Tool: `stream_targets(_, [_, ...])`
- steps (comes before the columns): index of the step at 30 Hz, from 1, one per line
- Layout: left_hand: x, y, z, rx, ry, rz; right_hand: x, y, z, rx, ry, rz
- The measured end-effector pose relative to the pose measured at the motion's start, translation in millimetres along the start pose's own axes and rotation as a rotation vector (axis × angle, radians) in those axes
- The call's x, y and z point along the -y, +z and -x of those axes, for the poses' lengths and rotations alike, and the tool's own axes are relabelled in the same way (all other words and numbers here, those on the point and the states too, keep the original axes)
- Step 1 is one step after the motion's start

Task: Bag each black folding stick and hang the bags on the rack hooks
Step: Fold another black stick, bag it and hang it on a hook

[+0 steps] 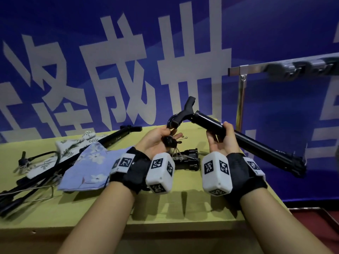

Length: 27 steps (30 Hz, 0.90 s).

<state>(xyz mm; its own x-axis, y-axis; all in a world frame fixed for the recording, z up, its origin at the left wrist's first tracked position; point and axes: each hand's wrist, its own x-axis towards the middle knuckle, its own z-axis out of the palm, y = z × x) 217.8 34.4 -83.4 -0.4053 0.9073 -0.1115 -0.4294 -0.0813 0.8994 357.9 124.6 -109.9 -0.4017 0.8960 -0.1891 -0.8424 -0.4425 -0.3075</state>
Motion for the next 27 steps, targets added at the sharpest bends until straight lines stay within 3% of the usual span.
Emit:
stream_targets(8, [19, 30, -18, -0.009, 0.148, 0.341, -2, -3, -7, 0.0, 0.061, 0.318])
stream_targets(13, [11, 32, -13, 0.025, 0.262, 0.313, -6, -3, -8, 0.072, 0.159, 0.299])
stream_targets(17, [8, 40, -14, 0.037, 0.363, 0.29, -6, 2, -3, 0.136, 0.215, 0.144])
stream_targets(23, [24, 45, -24, 0.034, 0.311, 0.346, -5, -1, 0, 0.163, 0.303, 0.056])
stream_targets(27, [32, 42, -26, 0.025, 0.281, 0.335, -9, -6, -8, 0.227, 0.35, 0.124])
